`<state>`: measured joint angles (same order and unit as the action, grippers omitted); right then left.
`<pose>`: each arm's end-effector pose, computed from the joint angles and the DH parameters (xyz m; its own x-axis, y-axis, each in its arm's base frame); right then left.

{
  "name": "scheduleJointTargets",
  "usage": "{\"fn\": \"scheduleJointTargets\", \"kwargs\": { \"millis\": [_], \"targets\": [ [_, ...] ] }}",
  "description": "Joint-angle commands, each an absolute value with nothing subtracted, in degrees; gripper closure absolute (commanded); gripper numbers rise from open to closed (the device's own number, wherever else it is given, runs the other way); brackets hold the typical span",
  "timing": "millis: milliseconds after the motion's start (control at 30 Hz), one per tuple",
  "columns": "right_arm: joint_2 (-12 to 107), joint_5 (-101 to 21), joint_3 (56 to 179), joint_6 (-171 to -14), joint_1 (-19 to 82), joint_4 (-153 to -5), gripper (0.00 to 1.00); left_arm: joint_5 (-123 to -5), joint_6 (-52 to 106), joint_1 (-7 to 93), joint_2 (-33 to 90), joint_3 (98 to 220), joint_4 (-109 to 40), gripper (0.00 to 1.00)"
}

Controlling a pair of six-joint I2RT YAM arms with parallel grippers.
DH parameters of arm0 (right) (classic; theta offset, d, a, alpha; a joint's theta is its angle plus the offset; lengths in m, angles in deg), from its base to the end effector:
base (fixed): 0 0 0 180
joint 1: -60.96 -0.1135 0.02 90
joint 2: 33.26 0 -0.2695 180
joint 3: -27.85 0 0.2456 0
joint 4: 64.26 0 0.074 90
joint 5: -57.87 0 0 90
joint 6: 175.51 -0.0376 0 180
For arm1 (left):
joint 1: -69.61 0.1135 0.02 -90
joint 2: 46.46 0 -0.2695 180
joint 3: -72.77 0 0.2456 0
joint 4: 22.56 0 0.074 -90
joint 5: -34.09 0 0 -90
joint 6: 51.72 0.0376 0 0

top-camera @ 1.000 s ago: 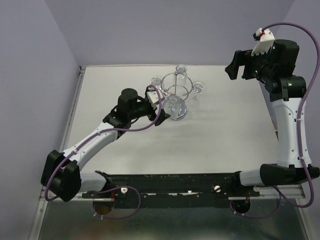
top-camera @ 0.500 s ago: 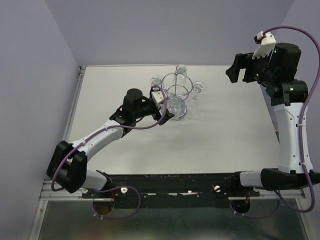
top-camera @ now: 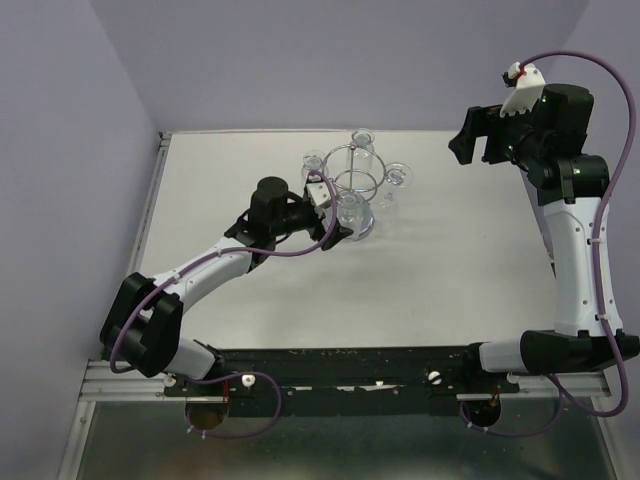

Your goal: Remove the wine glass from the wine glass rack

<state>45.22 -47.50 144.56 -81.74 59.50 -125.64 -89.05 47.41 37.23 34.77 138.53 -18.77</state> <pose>0.2601 0.0166 0.4862 -0.3745 -0.0730 -0.9243 -0.2935 0.9550 0.0435 0.2583 -0.1881 0.2930 -0.0259 0.1738 -0.9844 0.9163 0.3979 0.0461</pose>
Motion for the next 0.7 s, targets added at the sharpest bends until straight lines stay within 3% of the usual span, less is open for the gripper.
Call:
{"fn": "scheduleJointTargets", "kwargs": {
  "millis": [0, 467, 667],
  "targets": [
    [44.9, -48.1, 145.0, -81.2, 59.4, -125.4, 0.00, -92.3, 47.7, 37.3, 36.2, 138.5, -16.0, 0.03],
    [44.4, -48.4, 144.0, -80.9, 59.3, -125.4, 0.00, -96.9, 46.1, 37.4, 37.8, 138.8, -13.8, 0.15],
    [43.9, -48.4, 143.2, -80.8, 59.3, -125.4, 0.00, -98.6, 43.8, 37.3, 38.3, 139.0, -13.0, 0.09]
  ]
}}
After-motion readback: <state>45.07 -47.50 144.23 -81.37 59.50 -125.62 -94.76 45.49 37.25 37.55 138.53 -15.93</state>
